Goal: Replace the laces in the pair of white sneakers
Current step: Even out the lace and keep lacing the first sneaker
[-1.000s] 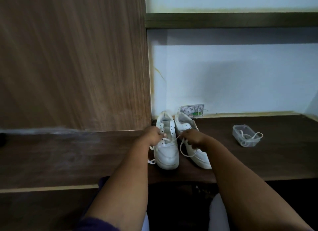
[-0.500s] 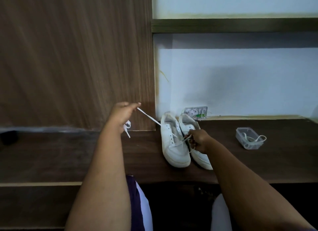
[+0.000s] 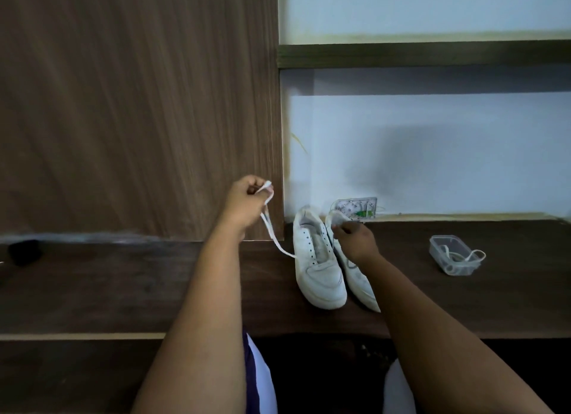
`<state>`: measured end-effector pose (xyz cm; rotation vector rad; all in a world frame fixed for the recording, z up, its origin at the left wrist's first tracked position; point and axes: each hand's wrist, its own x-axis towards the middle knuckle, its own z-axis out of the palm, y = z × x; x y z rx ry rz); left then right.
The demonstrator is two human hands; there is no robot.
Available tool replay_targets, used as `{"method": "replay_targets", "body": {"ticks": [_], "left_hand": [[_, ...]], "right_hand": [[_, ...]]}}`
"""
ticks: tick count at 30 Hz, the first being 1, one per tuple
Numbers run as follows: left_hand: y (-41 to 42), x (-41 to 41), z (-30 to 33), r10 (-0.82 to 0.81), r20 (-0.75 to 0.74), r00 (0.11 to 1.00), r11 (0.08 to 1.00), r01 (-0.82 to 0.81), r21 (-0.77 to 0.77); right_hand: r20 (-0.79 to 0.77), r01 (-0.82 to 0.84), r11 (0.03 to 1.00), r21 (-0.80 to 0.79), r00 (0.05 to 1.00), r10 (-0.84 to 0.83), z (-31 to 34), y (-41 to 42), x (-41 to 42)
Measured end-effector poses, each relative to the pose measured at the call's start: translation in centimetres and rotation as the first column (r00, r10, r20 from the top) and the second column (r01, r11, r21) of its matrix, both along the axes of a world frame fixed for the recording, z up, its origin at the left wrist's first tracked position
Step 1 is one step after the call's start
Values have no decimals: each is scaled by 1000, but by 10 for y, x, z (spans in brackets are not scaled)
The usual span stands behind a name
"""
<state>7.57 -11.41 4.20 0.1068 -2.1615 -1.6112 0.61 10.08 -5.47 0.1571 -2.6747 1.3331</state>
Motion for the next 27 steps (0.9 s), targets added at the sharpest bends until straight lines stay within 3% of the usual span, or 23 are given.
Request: {"method": "replay_targets", "body": {"ticks": [2, 5, 8, 10, 14, 17, 21, 25, 27], "left_hand": [[4, -5, -8, 15, 57, 998, 990, -6, -143], [7, -6, -12, 76, 97, 992, 964, -48, -262], [5, -9, -12, 124, 88, 988, 977, -106, -184], [3, -9, -9, 100, 80, 992, 994, -97, -42], [16, 0, 20, 63, -17, 998, 957, -56, 286], [30, 10, 56, 21, -79, 997, 883, 19, 468], [41, 30, 104, -70, -138, 988, 940, 112, 323], [47, 57, 147, -102, -158, 982, 985, 122, 119], [51, 68, 163, -42, -211, 976, 997, 27, -76]], "right_hand": [[-55, 23, 997, -79, 998, -27, 7, -5, 1], [-144, 150, 922, -358, 966, -213, 20, -3, 0], [-359, 173, 834, -524, 843, -400, 44, 5, 9], [-439, 140, 841, -523, 801, -406, 62, 7, 17], [-555, 120, 940, -320, 780, -289, 77, 3, 26], [-555, 167, 986, -27, 818, -153, 96, 1, 29], [-437, 195, 904, 380, 899, -10, 143, 8, 33], [-264, 125, 858, 498, 964, 13, 190, 13, 48], [-145, 76, 912, 402, 989, -18, 211, 13, 59]]}}
